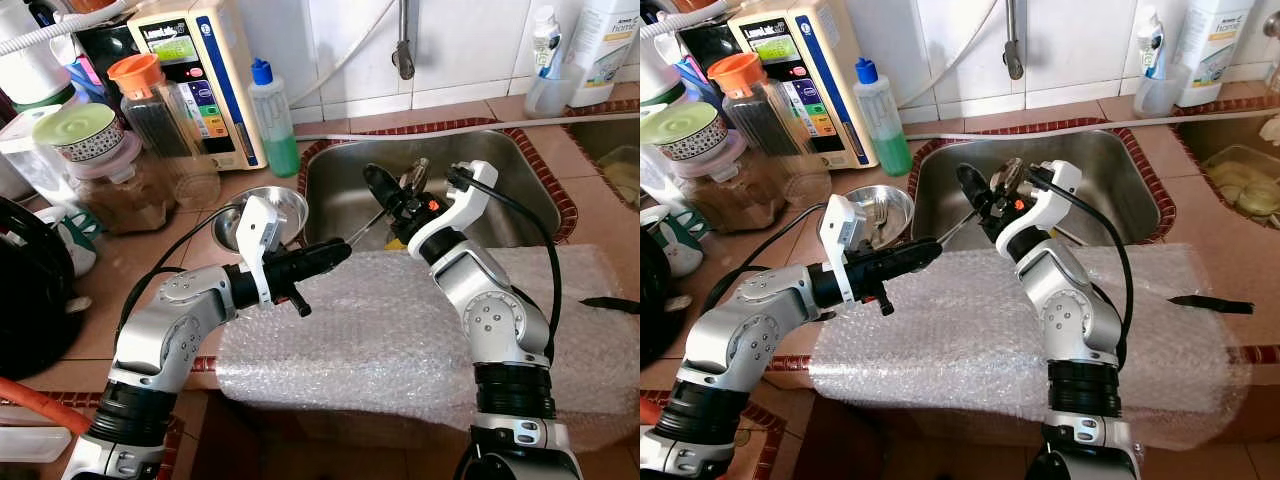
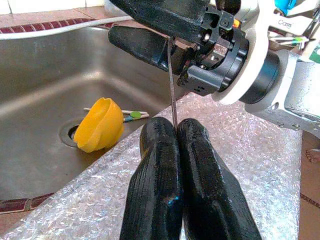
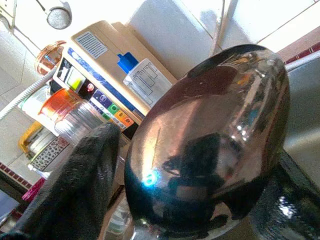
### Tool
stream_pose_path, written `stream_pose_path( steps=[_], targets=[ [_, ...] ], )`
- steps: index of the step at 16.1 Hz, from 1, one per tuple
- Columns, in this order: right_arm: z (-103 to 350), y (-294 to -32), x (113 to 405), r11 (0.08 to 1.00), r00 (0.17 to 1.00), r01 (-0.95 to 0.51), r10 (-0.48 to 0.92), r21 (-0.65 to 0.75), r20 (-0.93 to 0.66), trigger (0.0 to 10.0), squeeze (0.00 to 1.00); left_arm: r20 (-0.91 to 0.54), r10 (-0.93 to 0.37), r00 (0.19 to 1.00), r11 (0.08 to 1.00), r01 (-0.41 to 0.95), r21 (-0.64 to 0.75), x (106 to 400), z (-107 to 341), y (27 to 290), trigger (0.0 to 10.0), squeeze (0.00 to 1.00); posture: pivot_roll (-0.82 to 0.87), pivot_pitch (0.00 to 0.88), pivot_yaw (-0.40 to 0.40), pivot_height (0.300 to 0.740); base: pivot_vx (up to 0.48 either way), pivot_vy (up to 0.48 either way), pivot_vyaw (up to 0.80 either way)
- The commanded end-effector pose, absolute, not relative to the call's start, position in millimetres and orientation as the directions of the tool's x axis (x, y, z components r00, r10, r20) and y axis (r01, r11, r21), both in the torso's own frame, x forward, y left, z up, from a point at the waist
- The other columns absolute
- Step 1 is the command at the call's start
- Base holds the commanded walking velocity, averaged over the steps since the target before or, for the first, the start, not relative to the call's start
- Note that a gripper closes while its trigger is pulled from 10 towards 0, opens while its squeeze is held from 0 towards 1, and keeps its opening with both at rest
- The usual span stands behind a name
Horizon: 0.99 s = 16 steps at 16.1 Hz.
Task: Kitchen organization
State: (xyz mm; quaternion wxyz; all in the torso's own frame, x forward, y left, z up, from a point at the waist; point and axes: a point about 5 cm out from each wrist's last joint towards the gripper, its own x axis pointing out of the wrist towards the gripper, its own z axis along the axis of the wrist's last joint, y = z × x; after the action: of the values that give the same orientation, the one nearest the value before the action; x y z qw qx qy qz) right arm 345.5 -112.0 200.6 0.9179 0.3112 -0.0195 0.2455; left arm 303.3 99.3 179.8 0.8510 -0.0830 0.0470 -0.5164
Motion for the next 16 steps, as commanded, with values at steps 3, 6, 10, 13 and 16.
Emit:
stream_pose_path(
  steps=[3, 6, 10, 13, 16],
  targets=[
    [202, -99, 342, 0.65, 0.851, -0.503, 0.486, 0.57, 0.199, 0.0, 0.0, 0.001, -0.871, 0.491, 0.484, 0.859, -0.166, 306, 182, 105, 0.0, 0.0, -0.28, 0.084, 0.207, 0.74, 0.0, 0.0, 0.0],
    [199, -92, 336, 0.625, 0.827, -0.533, 0.529, 0.57, 0.193, 0.0, 0.0, 0.005, -0.864, 0.503, 0.496, 0.853, -0.163, 308, 183, 105, 0.0, 0.0, -0.29, 0.082, 0.207, 0.74, 0.0, 0.0, 0.0],
    [200, -92, 336, 0.625, 0.824, -0.536, 0.534, 0.567, 0.191, 0.0, 0.0, 0.009, -0.863, 0.505, 0.497, 0.853, -0.161, 309, 183, 103, 0.4, 0.0, -0.29, 0.08, 0.205, 0.74, 0.0, 0.0, 0.0],
    [200, -94, 338, 0.635, 0.831, -0.528, 0.523, 0.565, 0.189, 0.0, 0.0, 0.011, -0.866, 0.501, 0.492, 0.855, -0.163, 308, 184, 102, 0.3, 0.0, -0.29, 0.081, 0.203, 0.74, 0.0, 0.0, 0.0],
    [200, -94, 338, 0.635, 0.831, -0.528, 0.523, 0.565, 0.189, 0.0, 0.0, 0.011, -0.866, 0.501, 0.492, 0.855, -0.163, 308, 184, 102, 0.3, 0.0, -0.29, 0.081, 0.203, 0.74, 0.0, 0.0, 0.0]
  ],
)
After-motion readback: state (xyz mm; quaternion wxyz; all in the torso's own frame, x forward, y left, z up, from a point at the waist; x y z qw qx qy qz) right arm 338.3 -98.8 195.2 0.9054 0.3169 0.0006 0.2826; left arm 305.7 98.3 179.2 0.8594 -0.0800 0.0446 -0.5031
